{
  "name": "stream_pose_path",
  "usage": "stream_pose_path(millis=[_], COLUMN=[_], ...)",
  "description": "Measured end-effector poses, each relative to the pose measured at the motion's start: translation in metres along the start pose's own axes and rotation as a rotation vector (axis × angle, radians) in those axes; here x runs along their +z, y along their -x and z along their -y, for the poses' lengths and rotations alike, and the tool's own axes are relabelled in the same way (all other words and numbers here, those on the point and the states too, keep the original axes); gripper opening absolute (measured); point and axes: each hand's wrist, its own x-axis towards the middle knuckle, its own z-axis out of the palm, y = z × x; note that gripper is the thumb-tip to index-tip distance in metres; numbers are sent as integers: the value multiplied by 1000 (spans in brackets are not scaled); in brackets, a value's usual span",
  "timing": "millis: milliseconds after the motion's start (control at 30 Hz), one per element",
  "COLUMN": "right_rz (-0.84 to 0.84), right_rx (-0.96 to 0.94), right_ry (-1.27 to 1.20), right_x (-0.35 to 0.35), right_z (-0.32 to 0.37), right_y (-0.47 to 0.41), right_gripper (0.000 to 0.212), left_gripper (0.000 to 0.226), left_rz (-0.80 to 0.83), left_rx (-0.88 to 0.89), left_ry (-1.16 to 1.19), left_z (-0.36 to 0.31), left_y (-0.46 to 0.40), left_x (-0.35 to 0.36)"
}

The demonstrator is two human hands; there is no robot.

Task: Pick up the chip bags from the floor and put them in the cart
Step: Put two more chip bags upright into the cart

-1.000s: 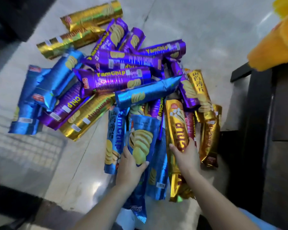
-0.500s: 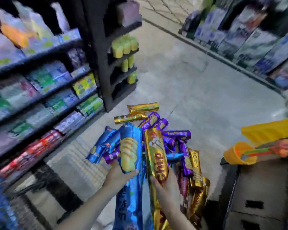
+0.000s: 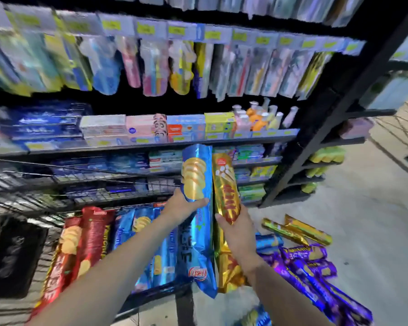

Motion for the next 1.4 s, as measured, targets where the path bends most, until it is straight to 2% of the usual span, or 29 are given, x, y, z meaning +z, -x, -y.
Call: stream_pose_path(millis=[67, 200, 333, 467, 500, 600, 633, 767, 833, 967, 1100, 1233, 1333, 1400], right_rz=[81, 200, 257, 262, 245, 277, 290, 221, 215, 188, 125, 161, 193, 196], right_rx=[-26, 6, 54, 141, 159, 228, 237, 226, 186, 140, 103, 102, 19, -57], right_ry=[17, 15, 71, 184, 214, 339, 393, 525, 506, 508, 558, 538, 480, 448], right_x=[41, 117, 167, 206, 212, 226, 230, 251, 263, 278, 294, 294, 277, 257], right_z=[29, 62, 57, 31, 25, 7, 2, -21, -33, -60, -78, -75, -66, -54], right_y=[4, 13, 14, -4, -8, -29, -37, -55, -61, -60, -52, -51, -48, -48], right_gripper=[74, 68, 55, 72, 75, 79, 78, 67, 65, 74, 84, 86, 77, 66], left_gripper=[102, 80, 77, 49, 51, 98, 97, 71, 78, 85, 72, 93, 91, 85], left_rz=[-76, -154, -139, -108, -86, -27, -16, -1, -13, -27, -12, -59, -131, -202], left_rx=[-39, -217, -300, -371, -372, -380, -396, -452, -459, -465, -454, -499, -487, -356], left_ry=[26, 68, 41, 50, 54, 12, 17, 18, 11, 6, -28, -19, -164, -229], left_z=[31, 75, 121, 159, 164, 204, 214, 224, 233, 251, 264, 268, 251, 232], left_y=[-4, 2, -15, -43, -49, -81, -90, -109, -124, -141, -144, -139, -127, -120], left_x=[-47, -110, -124, -113, -110, -91, -86, -71, -63, -52, -43, -39, -42, -44])
